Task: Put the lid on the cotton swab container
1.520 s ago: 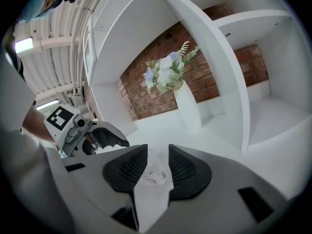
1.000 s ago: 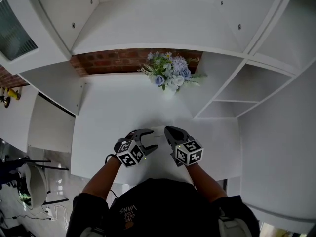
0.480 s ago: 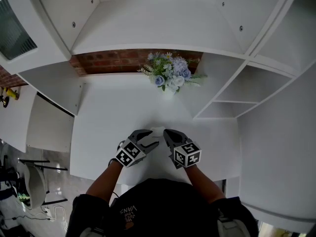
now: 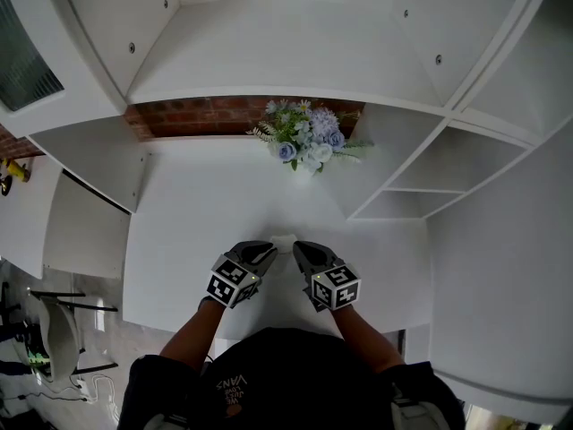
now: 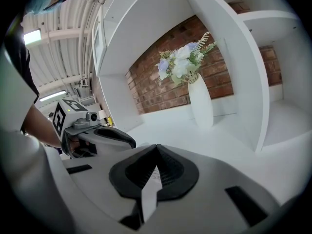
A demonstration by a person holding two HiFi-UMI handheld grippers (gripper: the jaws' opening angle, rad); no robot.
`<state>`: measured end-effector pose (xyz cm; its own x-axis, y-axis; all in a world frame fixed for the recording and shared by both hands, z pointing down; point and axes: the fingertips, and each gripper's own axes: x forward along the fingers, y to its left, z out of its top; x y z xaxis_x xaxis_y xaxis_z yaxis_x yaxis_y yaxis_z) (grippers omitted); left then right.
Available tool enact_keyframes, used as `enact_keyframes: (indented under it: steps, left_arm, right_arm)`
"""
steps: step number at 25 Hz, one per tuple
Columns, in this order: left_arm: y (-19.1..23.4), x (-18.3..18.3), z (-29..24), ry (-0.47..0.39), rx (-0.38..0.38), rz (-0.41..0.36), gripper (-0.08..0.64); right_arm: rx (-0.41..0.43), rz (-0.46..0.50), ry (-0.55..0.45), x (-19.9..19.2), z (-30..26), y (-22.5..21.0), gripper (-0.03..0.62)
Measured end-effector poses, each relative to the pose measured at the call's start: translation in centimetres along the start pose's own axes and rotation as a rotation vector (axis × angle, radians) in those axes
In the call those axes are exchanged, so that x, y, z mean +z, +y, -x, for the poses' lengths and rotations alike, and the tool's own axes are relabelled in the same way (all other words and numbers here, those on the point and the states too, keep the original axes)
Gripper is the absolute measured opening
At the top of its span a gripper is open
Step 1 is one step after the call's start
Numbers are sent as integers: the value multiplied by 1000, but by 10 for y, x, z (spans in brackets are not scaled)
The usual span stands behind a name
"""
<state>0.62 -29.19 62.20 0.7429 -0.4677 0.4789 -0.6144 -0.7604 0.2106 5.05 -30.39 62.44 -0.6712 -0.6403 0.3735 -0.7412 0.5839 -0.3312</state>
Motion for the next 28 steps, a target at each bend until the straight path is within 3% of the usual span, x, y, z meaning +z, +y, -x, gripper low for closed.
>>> enact_keyframes:
  steps: [10, 23, 28]
  left_arm:
    - [7, -1, 0, -9, 44, 25, 12]
    - [7, -3, -2, 7, 107, 11, 6]
    - [8, -4, -1, -2, 119, 25, 6]
  right_arm:
    - [-28, 5, -18, -1, 0, -1, -2]
    - [-48, 102, 17, 0, -1, 3, -2]
    - [-42, 89, 14, 0, -1, 4, -2]
